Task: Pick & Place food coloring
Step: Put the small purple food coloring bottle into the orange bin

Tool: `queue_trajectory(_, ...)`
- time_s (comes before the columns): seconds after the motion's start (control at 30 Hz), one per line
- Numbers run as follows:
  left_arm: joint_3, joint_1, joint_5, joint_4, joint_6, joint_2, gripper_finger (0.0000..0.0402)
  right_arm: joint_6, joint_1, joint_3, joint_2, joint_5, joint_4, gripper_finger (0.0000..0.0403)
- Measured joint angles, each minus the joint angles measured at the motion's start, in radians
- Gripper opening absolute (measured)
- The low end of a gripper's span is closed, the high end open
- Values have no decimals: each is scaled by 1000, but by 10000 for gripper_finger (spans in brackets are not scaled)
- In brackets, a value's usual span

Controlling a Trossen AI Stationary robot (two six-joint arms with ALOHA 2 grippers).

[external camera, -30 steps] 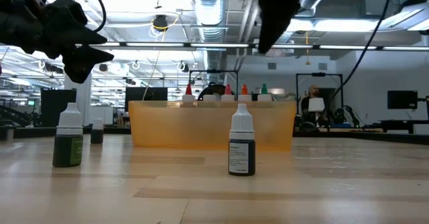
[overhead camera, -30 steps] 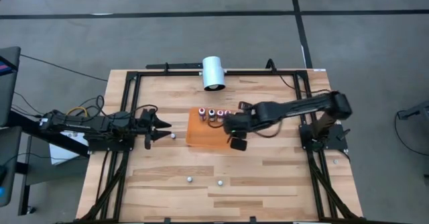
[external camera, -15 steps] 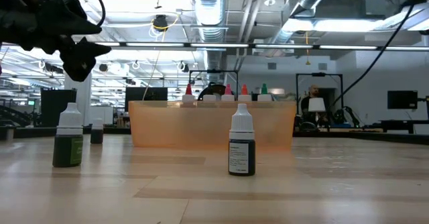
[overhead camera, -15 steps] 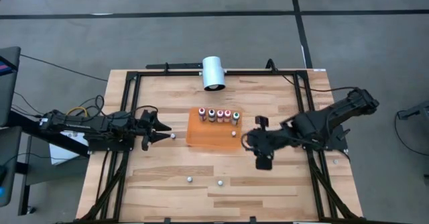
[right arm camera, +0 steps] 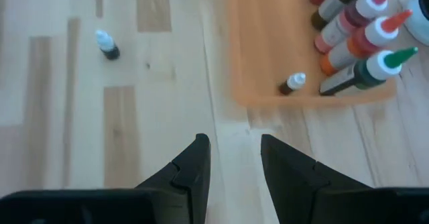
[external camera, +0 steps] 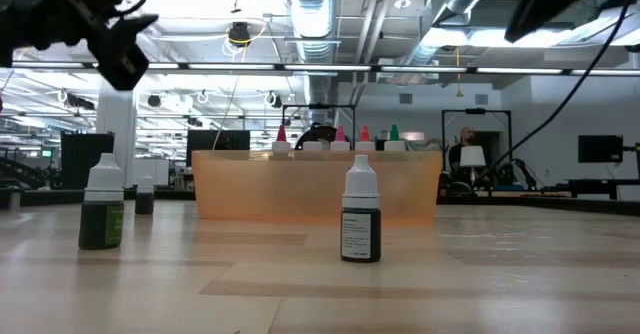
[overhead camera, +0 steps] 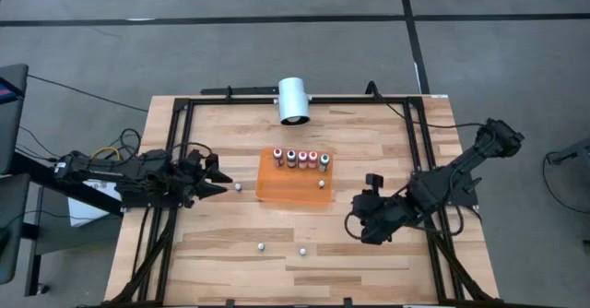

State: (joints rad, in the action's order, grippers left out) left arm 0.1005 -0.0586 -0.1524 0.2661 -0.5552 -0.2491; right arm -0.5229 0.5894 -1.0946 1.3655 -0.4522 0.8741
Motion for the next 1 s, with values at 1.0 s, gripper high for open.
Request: queue_trajectory(1.0, 522, -1, 7, -636, 11, -382, 176, 259, -331, 386, -680, 70, -185, 123)
